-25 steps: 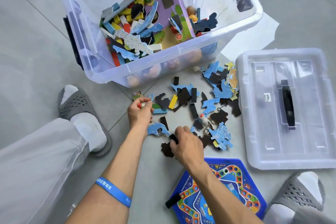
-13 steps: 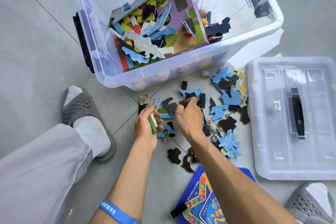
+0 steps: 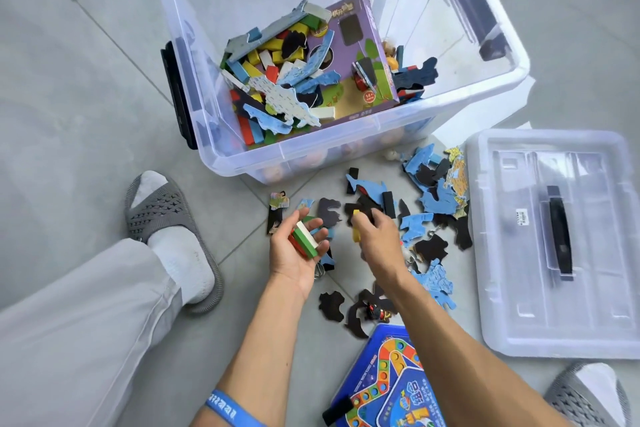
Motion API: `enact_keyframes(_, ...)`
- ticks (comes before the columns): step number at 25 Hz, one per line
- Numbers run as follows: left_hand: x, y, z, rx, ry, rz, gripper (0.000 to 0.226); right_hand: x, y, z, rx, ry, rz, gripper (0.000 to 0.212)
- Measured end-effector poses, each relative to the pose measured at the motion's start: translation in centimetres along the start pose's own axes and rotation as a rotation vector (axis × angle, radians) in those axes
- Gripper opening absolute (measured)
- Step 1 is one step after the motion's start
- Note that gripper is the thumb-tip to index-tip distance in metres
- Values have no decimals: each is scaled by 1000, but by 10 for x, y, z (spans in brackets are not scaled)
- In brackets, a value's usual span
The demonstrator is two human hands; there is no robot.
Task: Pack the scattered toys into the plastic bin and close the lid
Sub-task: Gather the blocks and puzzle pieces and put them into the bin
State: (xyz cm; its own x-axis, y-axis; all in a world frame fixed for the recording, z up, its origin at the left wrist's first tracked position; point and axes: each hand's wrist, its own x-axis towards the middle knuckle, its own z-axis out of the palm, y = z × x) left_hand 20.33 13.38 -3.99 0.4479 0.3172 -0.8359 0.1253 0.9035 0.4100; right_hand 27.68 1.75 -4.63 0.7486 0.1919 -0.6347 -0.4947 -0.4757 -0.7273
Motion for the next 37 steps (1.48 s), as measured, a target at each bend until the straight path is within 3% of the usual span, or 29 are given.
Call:
enact_keyframes(2, -13, -2, 8, -32, -18, 0, 18, -24, -10, -15, 463, -179, 53, 21)
enact_keyframes(4, -35, -5, 18, -52, -54, -2, 18, -49, -21, -27, 687, -295, 18, 16)
enact_keyframes(8, -84, -6, 21, -63, -85, -2, 20, -91, -49, -43, 859, -341, 64, 44)
enact_keyframes(11, -123, 5, 32, -144, -71, -60, 22, -125, -82, -43, 929, -277, 194, 34)
enact_keyframes(14, -155, 58, 74, -241, -215, -28, 33, -137, -154, -43, 1059, -285, 196, 15)
enact_keyframes(16, -170, 106, 101, -232, -339, 97, 53, -134, -206, -48, 1111, -302, 124, 35)
enact_keyframes(18, -178, 136, 110, -40, -299, 196, 63, -134, -238, -50, 975, -254, 128, 62)
enact_keyframes(20, -172, 133, 91, 234, -93, 237, 67, -137, -226, -46, 794, -138, 134, 67)
enact_keyframes(24, -132, 68, 28, 574, 228, 294, 20, -131, -129, -33, 582, -10, 225, 38)
enact_keyframes(26, -105, 41, 9, 840, 299, 283, 14, -123, -76, -31, 449, 37, 290, 23)
enact_keyframes(29, -59, 21, 1, 1181, 260, 325, 21, -103, -15, -26, 189, 68, 252, 12)
enact_keyframes(33, -7, 20, 10, 1751, 134, 528, 30, -79, 28, -14, -331, -22, 64, 24)
enact_keyframes(37, 24, 8, 6, 2185, -41, 720, 42, -59, 49, -10, -430, -73, 38, 26)
